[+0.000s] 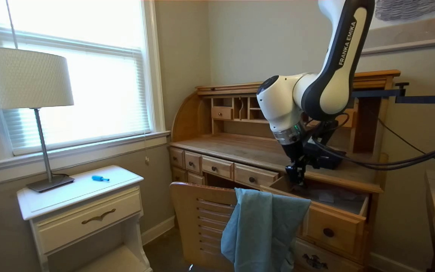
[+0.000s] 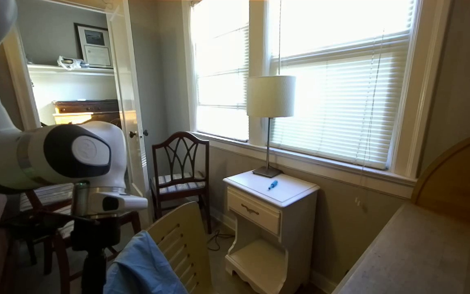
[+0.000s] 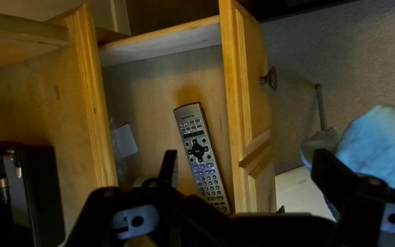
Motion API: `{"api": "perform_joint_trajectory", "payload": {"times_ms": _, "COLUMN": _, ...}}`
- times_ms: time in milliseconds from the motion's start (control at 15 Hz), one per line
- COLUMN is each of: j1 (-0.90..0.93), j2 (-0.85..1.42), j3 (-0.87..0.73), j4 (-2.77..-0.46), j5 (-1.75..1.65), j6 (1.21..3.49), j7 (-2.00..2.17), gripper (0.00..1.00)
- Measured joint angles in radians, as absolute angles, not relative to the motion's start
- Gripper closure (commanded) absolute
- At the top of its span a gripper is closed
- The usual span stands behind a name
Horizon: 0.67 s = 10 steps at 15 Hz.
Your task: Close the drawer
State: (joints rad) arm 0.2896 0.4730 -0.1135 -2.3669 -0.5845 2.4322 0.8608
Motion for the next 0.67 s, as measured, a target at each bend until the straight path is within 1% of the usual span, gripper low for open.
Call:
{"api": "perform_joint_trajectory", "payload": {"times_ms": 467, "j1": 0.291, "j2": 0.553, "j3": -0.136, "j4": -2.347, "j5": -0.585, "j6": 2.433, "j7": 0.878, "gripper": 0.00}}
{"api": "perform_joint_trajectory", "payload": {"times_ms": 533, "j1": 0.291, "j2": 0.553, "j3": -0.136, "j4": -2.347, "j5": -0.585, "j6": 2.433, "j7": 0.878, "gripper": 0.25}}
{"api": "perform_joint_trajectory", "payload": {"times_ms": 600, "j1": 0.291, "j2": 0.554, "j3": -0.136, "j4": -2.347, "j5": -0.585, "j6": 2.433, "j7": 0.878, "gripper": 0.26}}
{"api": "perform_joint_trajectory", "payload": {"times_ms": 667, "j1": 0.291, "j2": 0.554, "j3": -0.136, "j4": -2.347, "j5": -0.585, "j6": 2.433, "j7": 0.877, "gripper": 0.34}}
